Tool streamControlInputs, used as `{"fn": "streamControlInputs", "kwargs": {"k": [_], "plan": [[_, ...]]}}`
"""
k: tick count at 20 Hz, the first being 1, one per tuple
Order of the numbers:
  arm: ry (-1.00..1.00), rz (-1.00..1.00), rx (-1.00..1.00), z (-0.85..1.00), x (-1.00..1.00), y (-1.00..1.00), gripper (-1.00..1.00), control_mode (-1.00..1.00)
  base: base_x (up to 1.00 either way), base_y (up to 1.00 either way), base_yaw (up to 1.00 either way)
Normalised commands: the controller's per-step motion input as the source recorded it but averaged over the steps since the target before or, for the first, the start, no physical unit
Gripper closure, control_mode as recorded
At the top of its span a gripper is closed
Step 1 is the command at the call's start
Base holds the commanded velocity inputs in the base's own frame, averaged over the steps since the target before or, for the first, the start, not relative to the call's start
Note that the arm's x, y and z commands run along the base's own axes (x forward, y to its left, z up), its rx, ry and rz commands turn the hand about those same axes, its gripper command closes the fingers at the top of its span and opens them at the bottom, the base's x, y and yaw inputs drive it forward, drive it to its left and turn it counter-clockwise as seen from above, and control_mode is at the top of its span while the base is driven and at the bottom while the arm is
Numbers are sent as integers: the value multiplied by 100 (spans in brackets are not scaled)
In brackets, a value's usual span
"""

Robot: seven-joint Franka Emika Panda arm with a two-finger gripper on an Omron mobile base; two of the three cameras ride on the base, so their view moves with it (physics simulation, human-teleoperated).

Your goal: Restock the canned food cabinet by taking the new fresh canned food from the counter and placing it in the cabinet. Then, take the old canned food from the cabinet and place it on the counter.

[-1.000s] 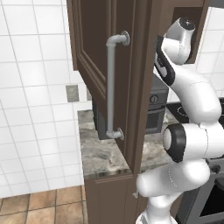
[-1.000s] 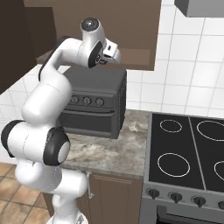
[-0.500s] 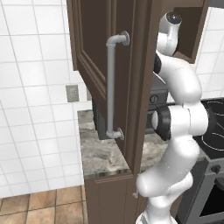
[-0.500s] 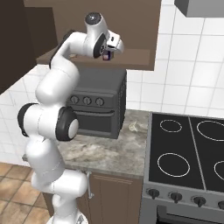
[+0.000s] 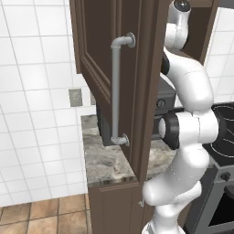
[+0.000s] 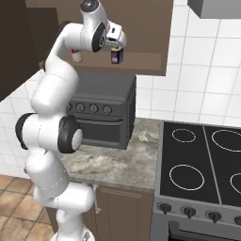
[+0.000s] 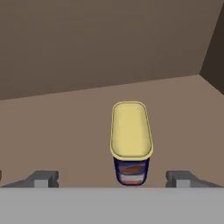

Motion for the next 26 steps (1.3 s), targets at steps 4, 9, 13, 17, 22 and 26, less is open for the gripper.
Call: {"fn": "streamControlInputs", "kwargs": {"k": [4,9,13,17,22,26], "plan": [[-15,7,-4,0,-100,59,-100,-100,0,0,0],[-1,10,0,-8,-94,65,-100,-100,0,0,0],[1,5,1,-7,-12,66,-100,-100,0,0,0],[2,2,1,0,48,58,-100,-100,0,0,0],[0,0,0,0,57,31,-100,-100,0,0,0],[1,0,0,0,49,31,-100,-100,0,0,0]]}}
